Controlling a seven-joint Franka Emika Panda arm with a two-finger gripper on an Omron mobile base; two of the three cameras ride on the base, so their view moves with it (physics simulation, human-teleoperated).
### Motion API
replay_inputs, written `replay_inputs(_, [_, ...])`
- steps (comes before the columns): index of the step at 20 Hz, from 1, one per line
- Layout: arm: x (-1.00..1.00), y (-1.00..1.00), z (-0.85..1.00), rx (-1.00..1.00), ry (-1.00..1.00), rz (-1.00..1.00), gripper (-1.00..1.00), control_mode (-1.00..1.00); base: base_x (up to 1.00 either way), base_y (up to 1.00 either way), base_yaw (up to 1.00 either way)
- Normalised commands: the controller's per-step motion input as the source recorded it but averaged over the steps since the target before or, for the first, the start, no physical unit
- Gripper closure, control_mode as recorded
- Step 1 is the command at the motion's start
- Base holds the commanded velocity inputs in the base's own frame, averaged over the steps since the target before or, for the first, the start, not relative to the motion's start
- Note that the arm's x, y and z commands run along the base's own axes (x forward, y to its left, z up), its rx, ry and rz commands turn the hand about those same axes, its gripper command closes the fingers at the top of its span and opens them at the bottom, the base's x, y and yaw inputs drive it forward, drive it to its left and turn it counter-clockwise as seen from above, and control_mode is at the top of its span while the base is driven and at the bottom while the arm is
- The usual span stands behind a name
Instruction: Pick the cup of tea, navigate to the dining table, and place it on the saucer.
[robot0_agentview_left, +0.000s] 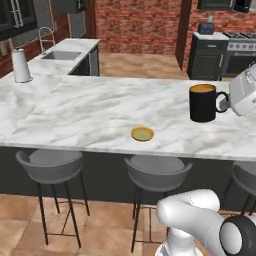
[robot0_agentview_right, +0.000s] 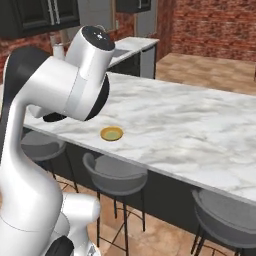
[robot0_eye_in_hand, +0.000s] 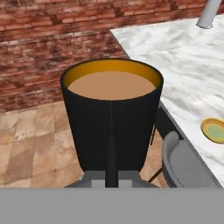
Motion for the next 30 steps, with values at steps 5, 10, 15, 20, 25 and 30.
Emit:
replay_inputs(5, [0.00, 0.00, 0.00, 0.00, 0.00, 0.00, 1.00, 1.00, 0.54, 0.92, -0.18])
replay_inputs(10, [0.00, 0.00, 0.00, 0.00, 0.00, 0.00, 1.00, 1.00, 0.49, 0.82, -0.15])
replay_inputs(15, [0.00, 0.00, 0.00, 0.00, 0.00, 0.00, 1.00, 1.00, 0.00, 0.00, 0.00])
replay_inputs(20, [0.00, 0.00, 0.00, 0.00, 0.00, 0.00, 1.00, 1.00, 0.00, 0.00, 0.00])
replay_inputs(25, [0.00, 0.00, 0.00, 0.00, 0.00, 0.00, 1.00, 1.00, 0.14, 0.00, -0.07])
replay_inputs(30, [0.00, 0.00, 0.00, 0.00, 0.00, 0.00, 1.00, 1.00, 0.41, 0.00, -0.20])
